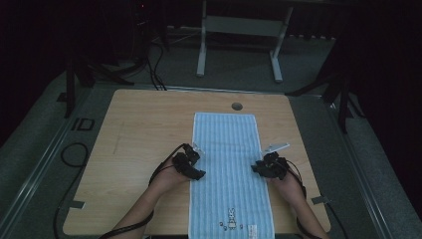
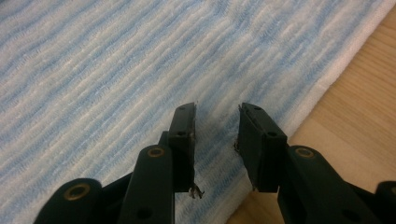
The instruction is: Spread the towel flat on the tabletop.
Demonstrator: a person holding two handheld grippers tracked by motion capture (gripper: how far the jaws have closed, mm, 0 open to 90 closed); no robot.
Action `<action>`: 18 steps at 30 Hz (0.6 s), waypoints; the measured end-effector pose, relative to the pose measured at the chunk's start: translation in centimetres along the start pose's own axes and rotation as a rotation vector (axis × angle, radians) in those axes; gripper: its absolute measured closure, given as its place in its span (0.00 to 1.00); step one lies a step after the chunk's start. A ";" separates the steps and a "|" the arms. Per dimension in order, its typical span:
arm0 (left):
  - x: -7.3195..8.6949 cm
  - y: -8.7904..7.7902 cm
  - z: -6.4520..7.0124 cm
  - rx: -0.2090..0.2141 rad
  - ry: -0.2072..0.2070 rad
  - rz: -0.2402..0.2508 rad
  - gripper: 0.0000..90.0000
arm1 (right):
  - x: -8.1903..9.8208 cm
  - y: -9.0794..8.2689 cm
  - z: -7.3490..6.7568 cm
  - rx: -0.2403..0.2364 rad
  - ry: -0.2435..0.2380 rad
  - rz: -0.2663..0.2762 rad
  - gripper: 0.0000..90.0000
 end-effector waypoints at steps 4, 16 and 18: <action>-0.2 0.2 -0.5 -0.015 0.000 -0.003 0.44 | -0.5 0.3 0.4 0.004 0.000 -0.004 0.73; -0.3 0.3 -1.2 -0.016 -0.019 0.001 0.44 | -1.3 0.8 0.7 0.005 0.009 0.002 0.71; -0.4 0.3 -1.2 -0.018 -0.021 -0.002 0.44 | -1.3 0.8 0.7 0.002 0.011 -0.003 0.71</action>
Point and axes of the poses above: each handheld gripper's, and its own axes: y roughly forward along the jaws, x roughly out of its underside, z roughly to its right, the point moved 10 cm from there along y, roughly forward along the jaws, and after that the axes turned 14 degrees about y, right-handed, at the moved point
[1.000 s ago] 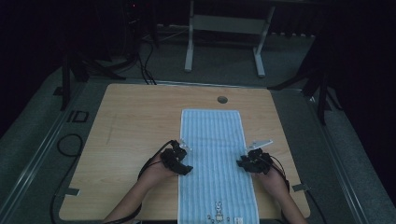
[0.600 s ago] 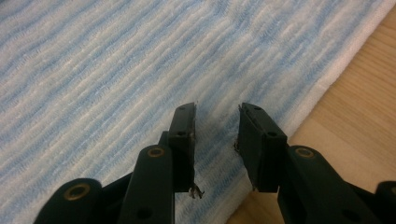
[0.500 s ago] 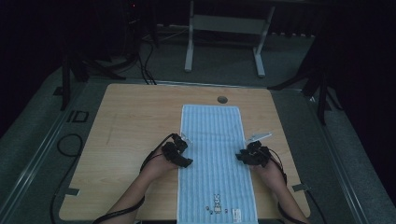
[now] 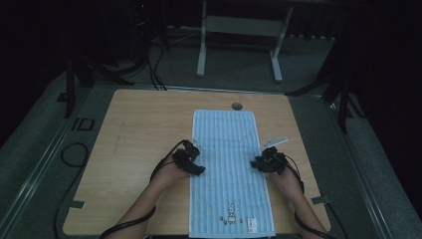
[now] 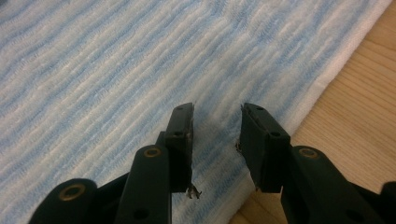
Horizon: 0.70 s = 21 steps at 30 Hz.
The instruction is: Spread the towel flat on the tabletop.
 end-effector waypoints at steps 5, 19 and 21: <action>0.0 -0.5 -0.3 -0.049 0.000 0.006 0.44 | -0.2 -0.3 0.1 0.007 -0.011 0.010 0.69; -0.1 -1.4 -4.4 -0.114 -0.147 0.050 0.44 | -2.5 -0.9 3.5 0.051 0.069 0.011 0.64; -0.2 -1.1 -5.1 -0.126 -0.161 0.041 0.44 | -2.9 -0.7 3.8 0.058 0.086 0.008 0.63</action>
Point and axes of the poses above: each handheld gripper's, and its own axes: y roughly forward along the jaws, x roughly out of its underside, z roughly to its right, the point moved 10 cm from there along y, roughly forward along the jaws, and after that the axes turned 14 degrees about y, right-handed, at the moved point
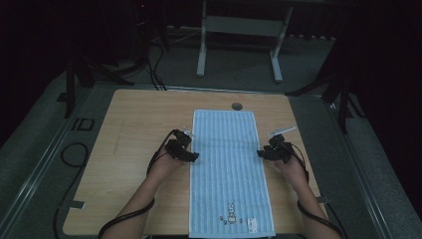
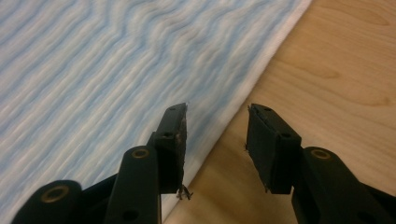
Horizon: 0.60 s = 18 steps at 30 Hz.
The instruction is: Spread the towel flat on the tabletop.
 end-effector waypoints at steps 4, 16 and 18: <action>-0.3 0.4 -1.1 -0.022 -0.011 -0.004 0.44 | -1.0 0.4 0.3 0.003 0.018 -0.002 0.62; -1.7 1.9 -3.4 -0.054 -0.030 -0.022 0.50 | -2.1 2.1 1.3 0.033 0.073 -0.049 0.60; -1.8 2.2 -3.2 -0.045 -0.024 -0.028 0.52 | -1.8 2.7 0.9 0.034 0.051 -0.075 0.63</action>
Point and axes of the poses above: each handheld gripper's, and its own axes: y roughly forward along the jaws, x roughly out of its underside, z roughly to its right, the point moved 10 cm from there along y, roughly forward along the jaws, and after that the axes turned 14 degrees about y, right-handed, at the moved point
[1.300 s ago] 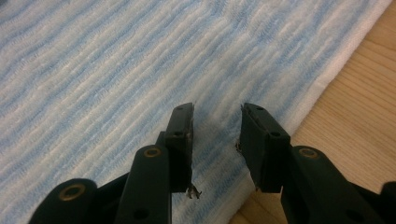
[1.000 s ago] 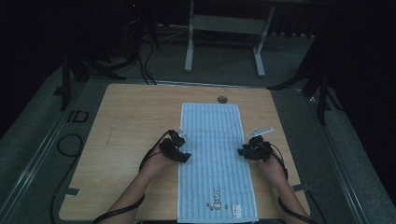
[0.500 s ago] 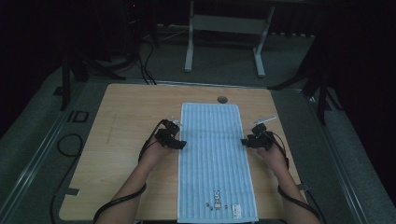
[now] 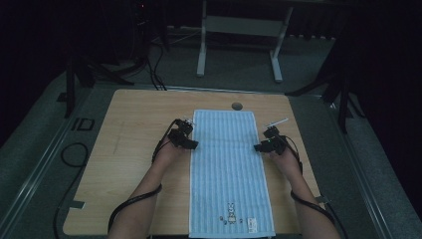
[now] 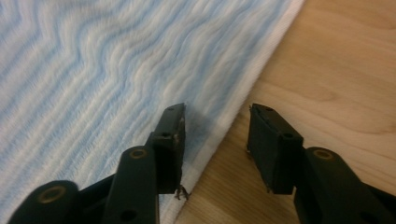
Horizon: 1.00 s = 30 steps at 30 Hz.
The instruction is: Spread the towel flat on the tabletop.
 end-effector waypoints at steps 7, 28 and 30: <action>0.1 0.9 0.7 0.014 0.026 -0.020 0.60 | -0.1 0.2 -0.6 0.019 -0.024 0.020 0.78; -0.9 -3.1 2.0 0.059 0.087 0.052 0.97 | -0.7 -2.8 -2.0 -0.011 -0.069 0.086 0.97; -1.1 -4.4 2.3 0.056 0.098 0.077 0.96 | -0.5 -4.2 -2.4 -0.019 -0.091 0.111 0.97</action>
Point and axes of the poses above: each handheld gripper's, and its own axes: y roughly forward along the jaws, x roughly out of its underside, z roughly to its right, the point moved 10 cm from there along y, roughly forward along the jaws, and after that the axes turned 14 degrees about y, right-handed, at the moved point
